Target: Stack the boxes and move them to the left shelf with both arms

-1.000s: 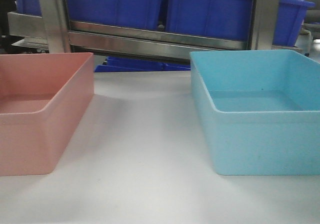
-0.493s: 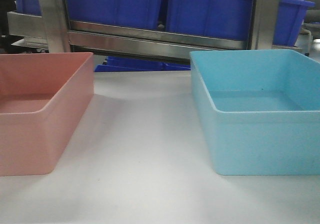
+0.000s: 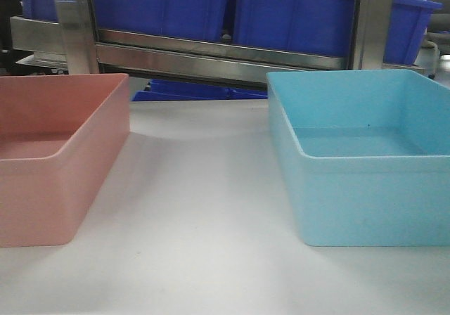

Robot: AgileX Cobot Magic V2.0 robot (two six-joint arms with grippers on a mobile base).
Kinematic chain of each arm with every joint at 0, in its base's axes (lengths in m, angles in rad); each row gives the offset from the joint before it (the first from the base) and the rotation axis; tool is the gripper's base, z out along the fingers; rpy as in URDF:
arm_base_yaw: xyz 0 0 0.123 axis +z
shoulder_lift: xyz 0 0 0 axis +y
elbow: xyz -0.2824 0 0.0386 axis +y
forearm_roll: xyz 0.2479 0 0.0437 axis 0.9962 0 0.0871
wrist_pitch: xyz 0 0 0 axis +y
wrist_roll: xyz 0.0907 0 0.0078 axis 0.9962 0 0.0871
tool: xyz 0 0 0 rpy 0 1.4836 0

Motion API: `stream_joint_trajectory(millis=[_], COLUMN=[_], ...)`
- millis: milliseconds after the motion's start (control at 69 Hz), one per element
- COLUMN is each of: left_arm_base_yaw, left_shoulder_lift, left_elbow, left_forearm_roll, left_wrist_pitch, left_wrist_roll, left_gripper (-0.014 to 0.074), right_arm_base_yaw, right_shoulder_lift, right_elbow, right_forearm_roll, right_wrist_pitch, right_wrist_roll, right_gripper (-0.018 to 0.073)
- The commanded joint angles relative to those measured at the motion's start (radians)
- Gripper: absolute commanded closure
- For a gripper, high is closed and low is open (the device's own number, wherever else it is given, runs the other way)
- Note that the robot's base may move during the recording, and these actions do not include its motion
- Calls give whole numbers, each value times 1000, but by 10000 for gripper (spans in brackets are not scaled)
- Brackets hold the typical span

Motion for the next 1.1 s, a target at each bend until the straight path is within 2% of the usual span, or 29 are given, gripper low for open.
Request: stream_joint_trajectory(millis=[0,188,275,420,652,841,971,1087], left_arm_base_yaw=[-3,-45,-72,-142,-275,-385,-446,-475], left_shoulder_lift=[-60,-96,-115,-156,-180,-188,-234,-296], left_elbow=[-33,-79,-105,-109,-109,-58,37,153], left_forearm_roll=[1,-16,-44,-68,-113,-113,-110,-110], left_wrist_pitch=[8,151,202,223,223,169,80,13], left_wrist_roll=[2,-1,-40,-114,-238,-363,-381,-398], left_gripper=[603,603,603,601,601,601,602,602], right_arm_base_yaw=[-4,-4,-4,-4,-4,-4,-4,-4], right_shoulder_lift=[-10,-10,-10,-10,-10,-10,-10,-10], right_elbow=[-21,-21,-21,-21,-21,-21,-21,-21], right_forearm_roll=[-3,-3,-3,-3,-3,-3,-3,-3], right_wrist_pitch=[-84,-84,-84,-84,-84,-84,-84,-84], right_wrist_roll=[-1,-1,-1,-1,-1,-1,-1,-1], right_gripper=[510,510,510,510,510,510,510,510])
